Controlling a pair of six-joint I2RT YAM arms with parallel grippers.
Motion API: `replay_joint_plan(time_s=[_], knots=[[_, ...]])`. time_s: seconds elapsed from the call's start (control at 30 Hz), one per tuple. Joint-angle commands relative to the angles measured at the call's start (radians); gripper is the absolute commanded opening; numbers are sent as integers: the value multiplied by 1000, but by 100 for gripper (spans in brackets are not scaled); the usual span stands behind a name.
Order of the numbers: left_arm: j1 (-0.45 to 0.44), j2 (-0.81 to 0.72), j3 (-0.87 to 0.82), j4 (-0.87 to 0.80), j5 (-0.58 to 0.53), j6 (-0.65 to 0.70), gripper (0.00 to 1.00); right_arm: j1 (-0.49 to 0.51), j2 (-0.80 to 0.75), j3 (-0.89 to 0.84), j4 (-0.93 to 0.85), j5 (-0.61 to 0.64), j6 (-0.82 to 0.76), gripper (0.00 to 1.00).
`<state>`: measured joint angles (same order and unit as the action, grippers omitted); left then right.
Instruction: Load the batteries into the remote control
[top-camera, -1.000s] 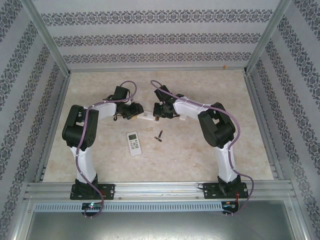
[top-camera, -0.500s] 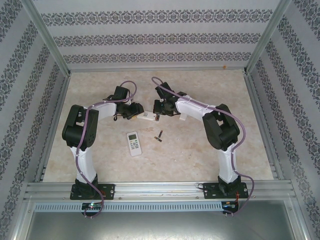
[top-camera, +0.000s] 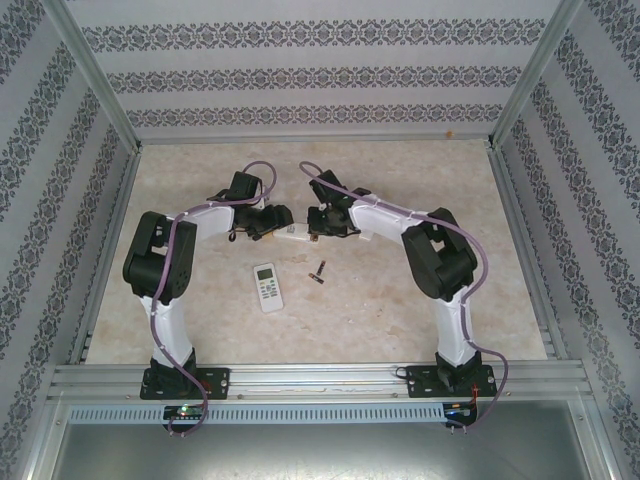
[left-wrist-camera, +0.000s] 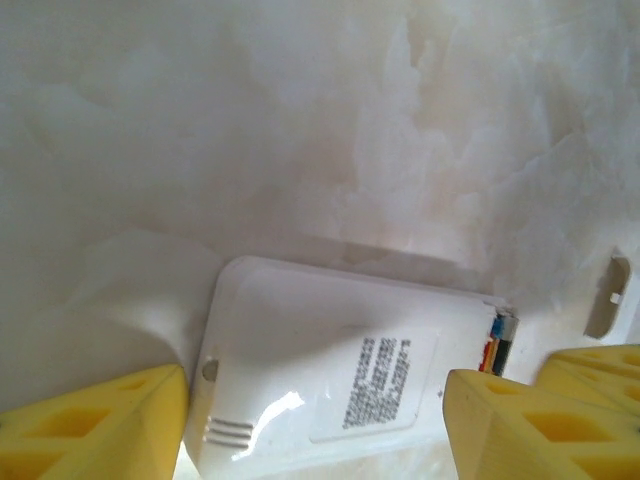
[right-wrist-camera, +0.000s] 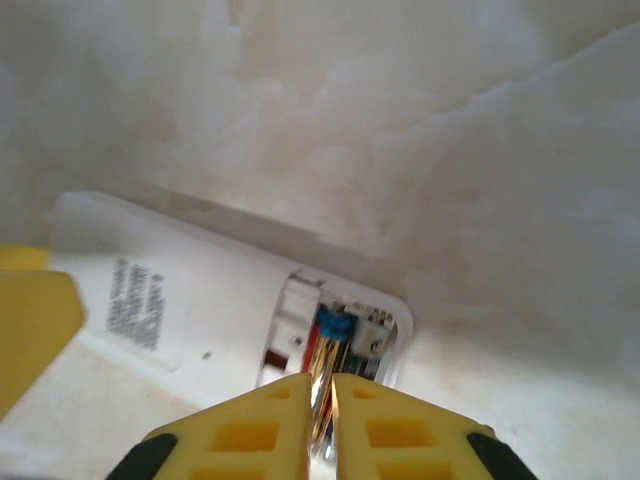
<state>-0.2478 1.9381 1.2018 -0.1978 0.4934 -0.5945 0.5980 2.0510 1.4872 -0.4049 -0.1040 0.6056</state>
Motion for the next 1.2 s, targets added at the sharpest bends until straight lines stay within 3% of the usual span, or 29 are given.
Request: replay_joint_plan(time_s=[0.0, 0.1, 0.17, 0.23, 0.27, 0.47, 0.63, 0.9, 1.07, 1.17], knots=[[-8, -94, -6, -50, -27, 39, 75, -22, -161, -41, 6, 35, -87, 21], [-8, -166, -13, -79, -70, 73, 83, -56, -268, -120, 29, 54, -279, 34], [-8, -220, -31, -79, -92, 98, 88, -89, -325, -160, -9, -36, -543, 45], [-8, -263, -45, -69, -93, 124, 91, -107, -376, -226, -13, 12, -738, 85], [-8, -283, -56, -52, -78, 136, 92, -119, -390, -250, -19, 46, -824, 97], [-8, -361, -144, 126, 58, 157, 100, -171, -332, -283, -67, 100, -1147, 97], [-7, -408, -207, 209, 110, 190, 100, -243, -245, -231, -106, -44, -1181, 97], [-8, -463, -275, 275, 85, 200, 100, -260, -107, -169, -132, 19, -1239, 95], [-8, -464, -285, 310, 87, 187, 100, -268, -40, -115, -148, 22, -1238, 86], [-8, -465, -286, 308, 87, 185, 100, -273, -22, -106, -155, 10, -1236, 69]])
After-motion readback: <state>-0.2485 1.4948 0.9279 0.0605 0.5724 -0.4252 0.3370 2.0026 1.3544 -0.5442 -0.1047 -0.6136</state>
